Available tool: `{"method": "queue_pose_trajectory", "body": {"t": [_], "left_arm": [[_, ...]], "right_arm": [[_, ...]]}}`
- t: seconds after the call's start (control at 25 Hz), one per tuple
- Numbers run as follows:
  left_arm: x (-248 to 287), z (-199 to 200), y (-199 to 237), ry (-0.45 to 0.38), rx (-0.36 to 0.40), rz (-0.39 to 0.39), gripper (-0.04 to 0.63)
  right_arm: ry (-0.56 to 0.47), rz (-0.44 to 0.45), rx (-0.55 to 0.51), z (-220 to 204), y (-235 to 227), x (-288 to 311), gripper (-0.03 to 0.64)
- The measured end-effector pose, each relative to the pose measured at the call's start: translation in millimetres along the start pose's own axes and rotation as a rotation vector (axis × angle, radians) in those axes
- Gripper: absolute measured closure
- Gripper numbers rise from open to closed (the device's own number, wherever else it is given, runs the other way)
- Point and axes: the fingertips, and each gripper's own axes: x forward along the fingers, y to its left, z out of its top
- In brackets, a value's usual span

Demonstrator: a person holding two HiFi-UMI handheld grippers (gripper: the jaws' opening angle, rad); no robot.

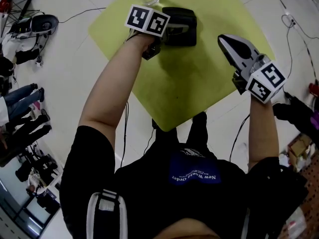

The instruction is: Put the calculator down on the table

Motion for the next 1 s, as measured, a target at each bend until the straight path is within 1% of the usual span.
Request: {"method": "queue_pose_trajectory", "body": {"t": [0.04,0.16,0.2,0.32,0.4,0.52,0.68,0.8,0.84,0.88,1.0], "left_arm": [[1.2,-1.9,1.2,0.018,0.001,0.013,0.299],[1.0,-6.6,11.8,0.072,0.036,0.123,0.254],[-0.6,-6.5,14.5,0.084,0.051,0.159,0.224],[-6.9,-2.0,16.5,0.099,0.127,0.255,0.192],[-10.9,5.6,14.8,0.082,0.191,0.304,0.189],[-15.6,13.7,13.7,0.053,0.280,0.354,0.176],[-20.1,15.7,13.0,0.030,0.342,0.391,0.170],[-24.6,27.8,9.3,-0.068,0.444,0.460,0.170],[-25.8,30.1,9.1,-0.088,0.456,0.478,0.170],[-26.3,29.9,10.9,-0.090,0.445,0.486,0.170],[-30.0,24.2,21.2,-0.064,0.369,0.492,0.169]], "right_arm": [[-0.001,0.003,0.000,1.2,2.4,0.8,0.630],[-0.001,0.006,-0.005,3.2,6.6,-1.1,0.630],[-0.002,0.005,-0.005,3.9,7.0,-3.1,0.630],[-0.006,0.002,-0.007,4.9,7.9,-10.4,0.629],[-0.008,0.001,-0.008,5.2,8.0,-13.6,0.629],[-0.009,0.004,-0.005,5.6,10.6,-15.1,0.630],[-0.011,0.007,-0.005,3.6,17.4,-19.1,0.629],[-0.013,0.006,-0.007,2.1,19.4,-24.7,0.630],[-0.012,0.007,-0.007,2.1,19.4,-26.7,0.630],[-0.012,0.009,-0.006,2.4,19.2,-28.6,0.629],[-0.012,0.010,-0.005,4.4,20.5,-30.9,0.629]]}}
